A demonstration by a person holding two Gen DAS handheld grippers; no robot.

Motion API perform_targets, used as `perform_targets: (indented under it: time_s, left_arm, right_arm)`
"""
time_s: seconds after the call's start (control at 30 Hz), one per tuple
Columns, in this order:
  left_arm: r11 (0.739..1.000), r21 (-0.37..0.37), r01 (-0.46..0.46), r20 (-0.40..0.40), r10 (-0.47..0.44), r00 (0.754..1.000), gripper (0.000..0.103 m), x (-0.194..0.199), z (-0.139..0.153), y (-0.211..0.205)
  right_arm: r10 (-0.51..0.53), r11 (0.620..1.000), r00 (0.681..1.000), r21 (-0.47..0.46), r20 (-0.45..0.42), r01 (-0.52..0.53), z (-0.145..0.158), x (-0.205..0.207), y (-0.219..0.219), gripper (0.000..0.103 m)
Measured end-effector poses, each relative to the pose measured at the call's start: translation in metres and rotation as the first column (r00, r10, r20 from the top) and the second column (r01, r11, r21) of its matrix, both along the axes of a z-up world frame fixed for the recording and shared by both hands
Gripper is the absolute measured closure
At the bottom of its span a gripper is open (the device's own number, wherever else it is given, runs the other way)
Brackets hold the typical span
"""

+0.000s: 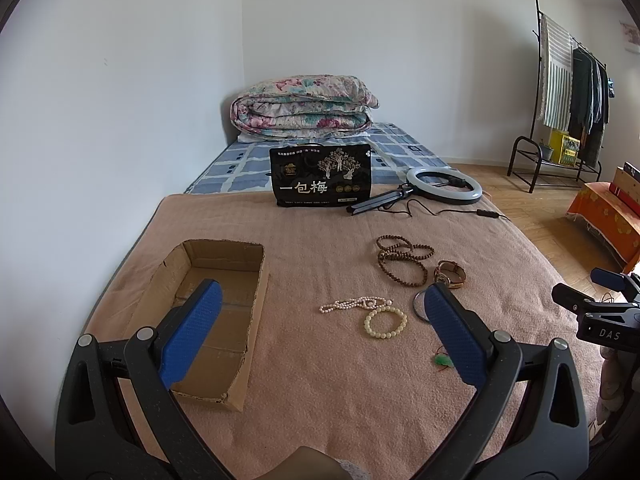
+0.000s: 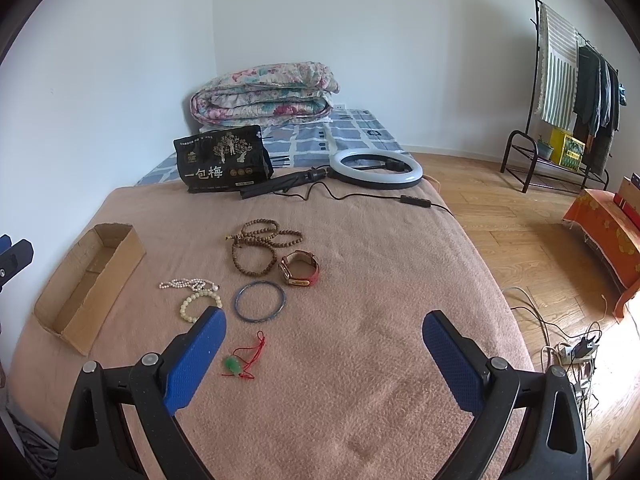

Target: Organize jewelry

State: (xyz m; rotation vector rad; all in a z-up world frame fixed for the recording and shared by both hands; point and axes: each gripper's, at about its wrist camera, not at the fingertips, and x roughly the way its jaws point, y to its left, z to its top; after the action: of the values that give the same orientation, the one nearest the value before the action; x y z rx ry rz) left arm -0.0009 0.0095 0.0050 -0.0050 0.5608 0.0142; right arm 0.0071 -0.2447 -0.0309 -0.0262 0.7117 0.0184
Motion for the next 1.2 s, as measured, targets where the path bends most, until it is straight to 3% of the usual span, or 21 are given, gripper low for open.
perform_targets:
  time_s: [0.77, 0.93, 1.2]
  left_arm:
    - [1.000, 0.005, -0.002, -0.016, 0.002, 1.000, 0.000, 0.000, -0.009, 0.010]
    - [1.000, 0.022, 0.013, -0.053, -0.012, 0.999, 0.000, 0.007, -0.022, 0.008]
    - [0.998, 0.046, 0.052, -0.181, -0.043, 0.983, 0.000, 0.031, -0.048, 0.000]
  right_arm:
    - [-0.004, 1.000, 1.000, -0.003, -0.006, 0.004, 0.001, 0.001, 0.000, 0.003]
    - [-0.002, 1.000, 1.000, -0.002, -0.008, 0.002, 0.000, 0.001, 0.001, 0.003]
    - [0.006, 1.000, 0.999, -0.012, -0.036, -0.007, -0.006, 0.014, -0.003, 0.003]
